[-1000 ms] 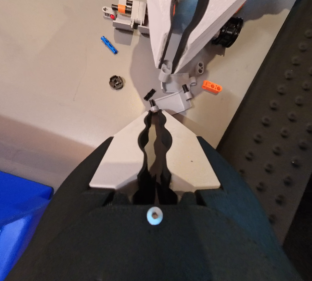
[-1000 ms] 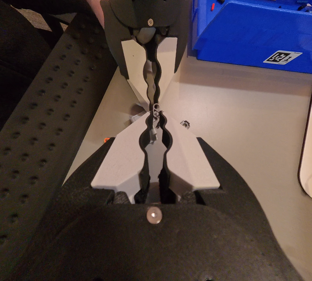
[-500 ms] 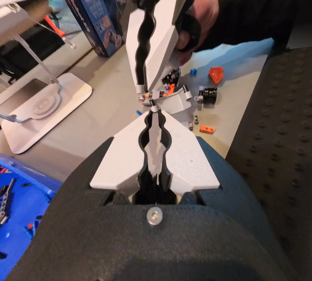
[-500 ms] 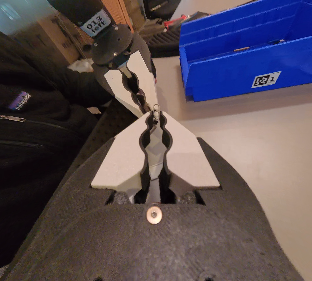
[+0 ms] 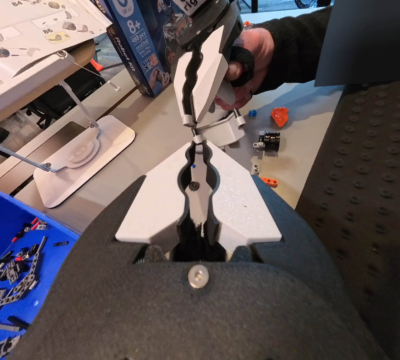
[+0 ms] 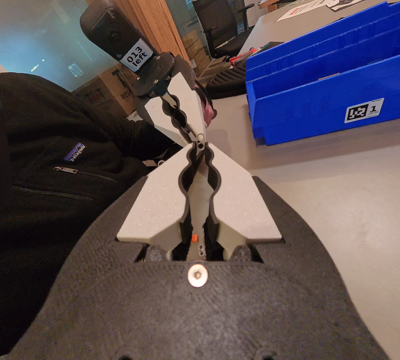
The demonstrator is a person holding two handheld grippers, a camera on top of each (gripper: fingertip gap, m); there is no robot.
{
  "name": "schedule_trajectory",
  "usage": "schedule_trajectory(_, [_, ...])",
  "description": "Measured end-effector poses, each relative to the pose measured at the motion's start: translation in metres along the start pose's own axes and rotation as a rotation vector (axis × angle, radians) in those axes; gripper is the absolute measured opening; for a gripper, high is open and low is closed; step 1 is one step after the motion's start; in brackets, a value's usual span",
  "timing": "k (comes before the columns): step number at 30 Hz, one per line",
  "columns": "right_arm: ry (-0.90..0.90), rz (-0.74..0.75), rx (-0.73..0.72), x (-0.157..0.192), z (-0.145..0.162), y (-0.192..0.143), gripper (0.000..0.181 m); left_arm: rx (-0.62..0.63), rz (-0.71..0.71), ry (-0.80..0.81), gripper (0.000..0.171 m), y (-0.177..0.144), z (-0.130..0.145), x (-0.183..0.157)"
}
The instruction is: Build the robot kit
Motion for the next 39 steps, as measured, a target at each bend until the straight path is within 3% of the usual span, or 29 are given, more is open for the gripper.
schedule_trajectory(19, [-0.028, -0.026, -0.033, 0.004, -0.003, 0.0, 0.003, -0.075, -0.019, 0.071, 0.003, -0.001, -0.006, -0.003])
schedule_trajectory(39, [-0.31, 0.066, 0.001, 0.021, -0.009, 0.006, 0.004, -0.211, 0.083, -0.128, 0.004, -0.003, -0.001, 0.004])
Point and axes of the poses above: each gripper's, where its closed fingertips meet, y out along the fingers, z out of its underside, x = y × z across the jaws, the point moved 6 cm from there along -y, back along the fingers, and after that the axes turned 7 degrees about -x, right-handed, at the moved point
